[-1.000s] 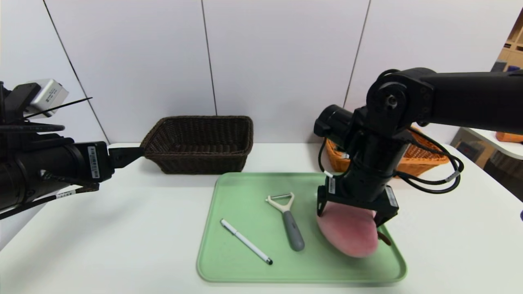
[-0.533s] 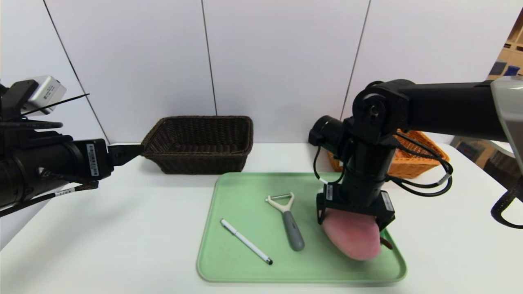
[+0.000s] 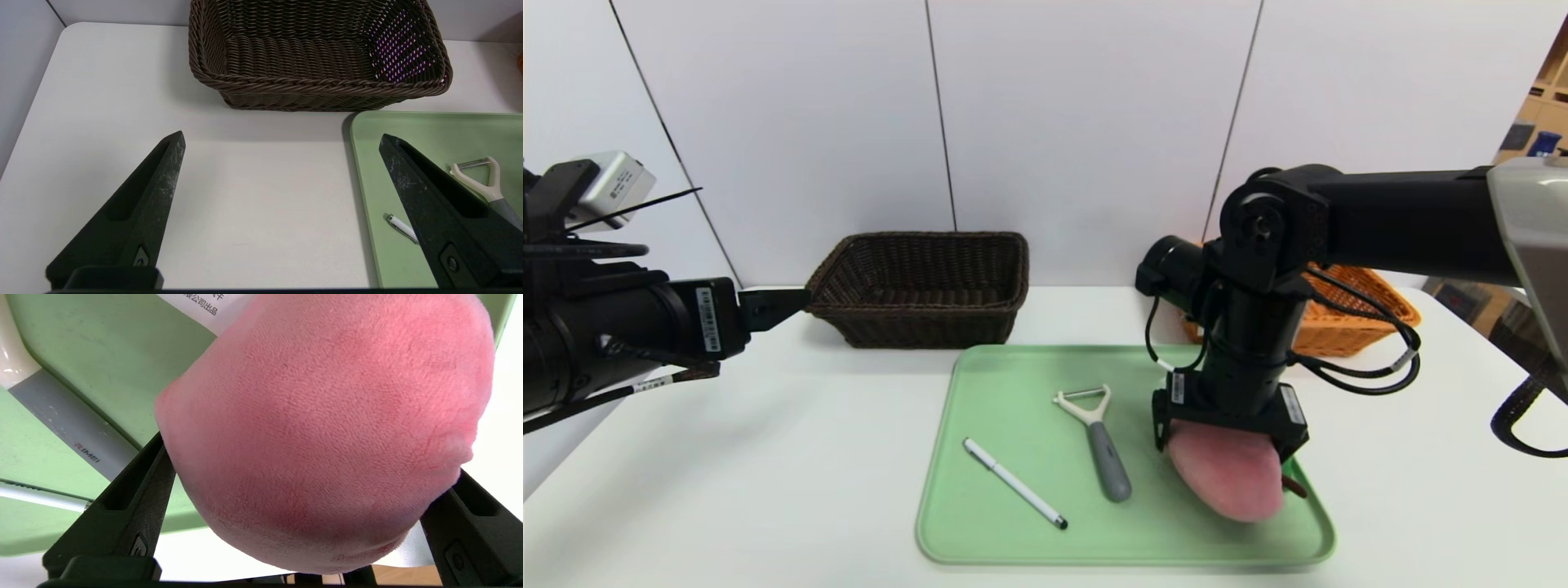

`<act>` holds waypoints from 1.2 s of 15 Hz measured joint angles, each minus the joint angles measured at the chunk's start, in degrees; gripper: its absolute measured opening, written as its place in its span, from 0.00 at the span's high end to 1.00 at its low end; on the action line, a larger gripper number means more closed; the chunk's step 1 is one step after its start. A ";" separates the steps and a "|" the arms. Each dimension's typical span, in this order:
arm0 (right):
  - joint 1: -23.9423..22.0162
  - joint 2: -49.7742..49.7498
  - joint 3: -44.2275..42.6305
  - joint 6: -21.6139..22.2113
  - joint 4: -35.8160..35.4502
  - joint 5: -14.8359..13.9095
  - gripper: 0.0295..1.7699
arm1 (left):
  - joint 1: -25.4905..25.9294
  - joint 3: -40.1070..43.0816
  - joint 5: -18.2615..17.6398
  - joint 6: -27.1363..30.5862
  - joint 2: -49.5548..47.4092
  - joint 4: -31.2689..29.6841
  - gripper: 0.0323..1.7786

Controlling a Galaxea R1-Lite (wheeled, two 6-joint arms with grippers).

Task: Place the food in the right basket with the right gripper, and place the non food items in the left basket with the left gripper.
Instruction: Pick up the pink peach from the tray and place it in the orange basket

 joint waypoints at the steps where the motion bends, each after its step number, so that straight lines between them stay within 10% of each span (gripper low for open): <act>1: 0.00 0.00 -0.30 0.02 0.00 0.02 0.18 | 0.00 -0.02 0.00 0.00 0.02 0.00 0.05; 8: -0.04 0.00 -0.94 0.05 0.89 0.11 0.56 | -0.06 0.00 -0.10 -0.04 0.00 0.00 0.05; 18: 1.57 -8.90 -3.32 -2.17 0.26 -0.15 0.59 | -0.63 0.11 -0.09 -0.04 -0.09 0.04 0.05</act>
